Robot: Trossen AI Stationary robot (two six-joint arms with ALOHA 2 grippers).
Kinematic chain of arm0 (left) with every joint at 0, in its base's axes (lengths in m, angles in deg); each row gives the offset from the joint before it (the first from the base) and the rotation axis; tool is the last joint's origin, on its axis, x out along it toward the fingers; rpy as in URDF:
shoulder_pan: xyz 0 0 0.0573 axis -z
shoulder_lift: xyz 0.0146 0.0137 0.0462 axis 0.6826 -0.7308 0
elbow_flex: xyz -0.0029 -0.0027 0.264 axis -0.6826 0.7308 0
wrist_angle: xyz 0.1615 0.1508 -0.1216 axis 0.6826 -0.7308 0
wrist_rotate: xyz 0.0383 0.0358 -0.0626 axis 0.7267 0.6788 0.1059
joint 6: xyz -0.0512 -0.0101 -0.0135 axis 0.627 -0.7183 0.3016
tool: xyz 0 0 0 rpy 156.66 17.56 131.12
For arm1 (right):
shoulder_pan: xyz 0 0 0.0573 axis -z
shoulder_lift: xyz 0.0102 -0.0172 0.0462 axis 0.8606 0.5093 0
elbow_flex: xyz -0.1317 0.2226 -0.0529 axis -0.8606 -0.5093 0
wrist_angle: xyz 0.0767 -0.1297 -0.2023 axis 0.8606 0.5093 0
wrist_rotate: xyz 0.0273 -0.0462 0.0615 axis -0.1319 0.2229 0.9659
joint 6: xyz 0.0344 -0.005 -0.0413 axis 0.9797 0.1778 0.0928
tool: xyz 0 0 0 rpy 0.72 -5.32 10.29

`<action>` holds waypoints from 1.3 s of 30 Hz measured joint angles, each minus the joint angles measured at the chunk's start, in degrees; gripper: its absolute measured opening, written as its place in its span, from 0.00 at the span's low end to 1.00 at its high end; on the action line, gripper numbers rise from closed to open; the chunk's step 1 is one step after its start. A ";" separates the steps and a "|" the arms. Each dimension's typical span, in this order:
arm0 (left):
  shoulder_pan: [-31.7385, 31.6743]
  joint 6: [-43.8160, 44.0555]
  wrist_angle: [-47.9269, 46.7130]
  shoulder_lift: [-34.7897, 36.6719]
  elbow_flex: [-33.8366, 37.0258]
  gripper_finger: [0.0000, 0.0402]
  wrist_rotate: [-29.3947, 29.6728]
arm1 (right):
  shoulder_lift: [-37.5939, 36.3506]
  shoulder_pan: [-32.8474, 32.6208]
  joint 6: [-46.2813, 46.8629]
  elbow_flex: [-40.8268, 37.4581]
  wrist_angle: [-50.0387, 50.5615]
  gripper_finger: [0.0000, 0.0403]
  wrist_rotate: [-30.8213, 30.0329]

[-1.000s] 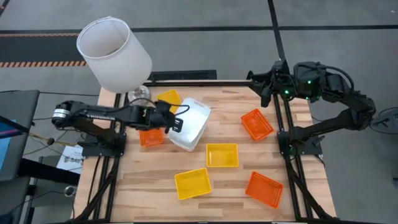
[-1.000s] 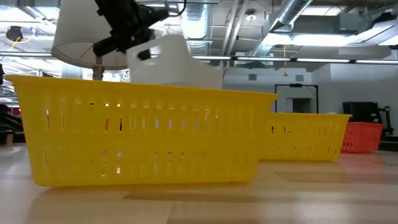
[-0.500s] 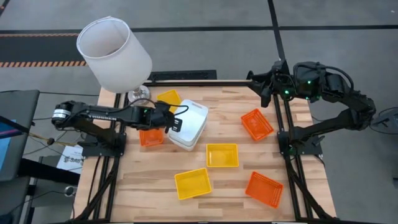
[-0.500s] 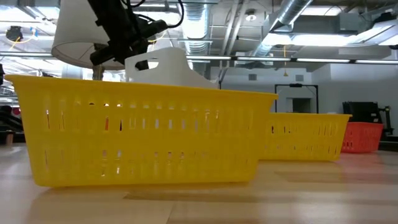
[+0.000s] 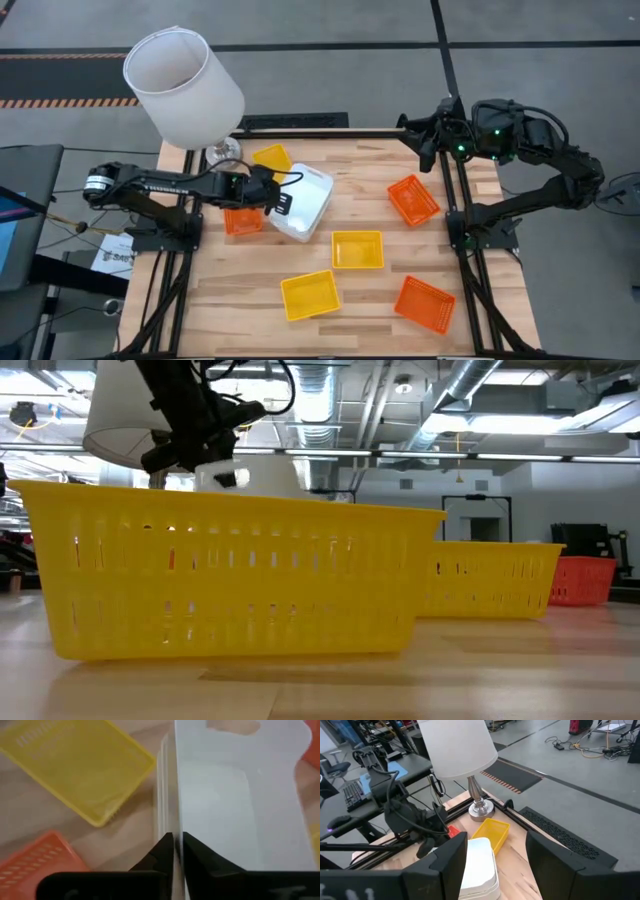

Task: Stack baskets by color
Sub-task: Stack the top white bin on top of the bottom white bin, then stack the top yellow bin on top of the middle yellow bin

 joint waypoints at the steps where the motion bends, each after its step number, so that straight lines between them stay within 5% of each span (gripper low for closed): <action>1: 0.00 0.00 -0.16 -0.02 0.25 0.09 -0.54 | 0.00 0.00 0.02 0.00 0.00 0.56 0.00; 12: -1.25 -1.68 -7.80 2.08 -6.17 0.45 0.76 | 0.00 0.00 -0.05 0.00 0.14 0.56 0.00; 15: -1.53 -0.10 -15.64 2.19 -8.33 0.47 7.25 | 0.00 0.00 -0.02 0.00 0.66 0.56 0.00; 19: -4.51 5.18 -19.01 1.99 -5.90 0.47 7.35 | 0.00 0.00 0.00 0.00 1.09 0.56 0.00; 33: -19.01 6.80 -4.68 1.53 4.97 0.47 4.67 | 0.02 0.00 0.00 0.00 1.29 0.56 -0.02; 39: -20.35 6.15 -2.74 -1.84 5.63 0.47 2.91 | 0.02 0.00 -0.02 0.00 1.62 0.56 -0.02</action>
